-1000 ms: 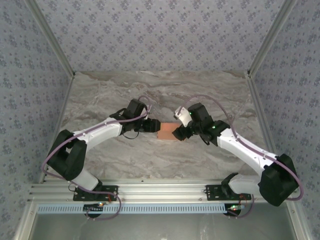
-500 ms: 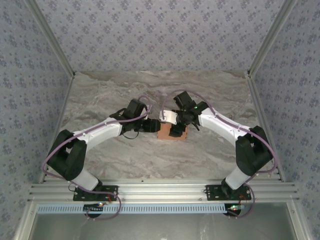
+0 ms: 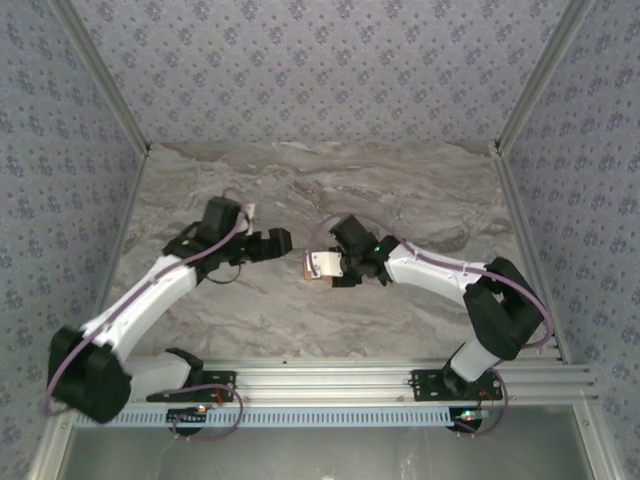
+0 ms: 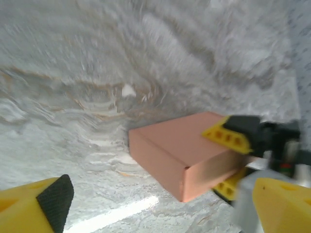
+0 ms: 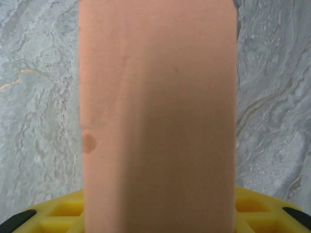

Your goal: Fold the paper box

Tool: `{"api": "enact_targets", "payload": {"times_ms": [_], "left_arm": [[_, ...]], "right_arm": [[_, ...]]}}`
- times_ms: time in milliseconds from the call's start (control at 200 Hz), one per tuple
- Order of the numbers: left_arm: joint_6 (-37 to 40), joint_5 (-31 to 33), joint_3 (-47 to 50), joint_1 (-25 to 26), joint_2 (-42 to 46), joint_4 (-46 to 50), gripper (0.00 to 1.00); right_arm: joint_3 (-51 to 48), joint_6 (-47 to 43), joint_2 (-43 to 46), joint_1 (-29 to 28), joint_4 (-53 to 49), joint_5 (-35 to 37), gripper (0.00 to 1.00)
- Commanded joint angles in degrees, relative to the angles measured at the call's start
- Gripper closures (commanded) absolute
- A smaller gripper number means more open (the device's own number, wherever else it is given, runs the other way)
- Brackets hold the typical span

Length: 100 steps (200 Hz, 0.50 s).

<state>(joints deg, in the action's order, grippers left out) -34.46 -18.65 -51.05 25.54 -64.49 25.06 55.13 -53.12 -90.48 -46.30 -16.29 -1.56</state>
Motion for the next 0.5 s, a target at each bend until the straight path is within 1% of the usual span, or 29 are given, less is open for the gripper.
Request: {"api": "enact_targets", "payload": {"times_ms": [0,65,195,230,260,275,285,370,495], "left_arm": [[-2.08,1.02,1.28,-4.60,8.33,5.31,0.01],[-1.58,1.43,1.57,-7.81,11.01,7.53,0.01],[-4.25,2.47,1.51,-14.60,12.28,13.42,0.01],[-4.24,1.11,2.25,-16.09,12.44,13.11,0.01],[-3.99,0.11,2.95,-16.99,12.59,12.45,0.01],[-3.88,-0.04,3.23,-17.29,12.69,12.25,0.01],[-3.89,-0.02,3.37,-17.46,12.76,12.20,0.01],[-2.88,1.07,4.02,-17.98,13.16,11.77,0.01],[-0.42,4.96,4.03,-18.05,14.39,12.59,0.01]], "right_arm": [[-4.82,0.68,0.10,-4.87,9.37,11.40,0.49],[-5.73,2.56,-0.18,-7.09,9.69,13.49,0.39],[-5.72,8.04,0.26,-9.80,6.30,12.29,0.30],[-5.44,9.23,0.61,-10.34,4.94,11.69,0.22],[-5.20,10.05,1.03,-10.84,3.75,10.88,0.12],[-5.00,10.47,1.28,-11.05,2.82,10.28,0.03],[-4.85,10.73,1.43,-11.14,2.18,9.76,0.01],[-3.27,12.23,3.49,-12.16,-3.58,5.12,0.00],[-0.35,12.18,6.49,-14.57,-13.45,-1.31,0.00]]}}
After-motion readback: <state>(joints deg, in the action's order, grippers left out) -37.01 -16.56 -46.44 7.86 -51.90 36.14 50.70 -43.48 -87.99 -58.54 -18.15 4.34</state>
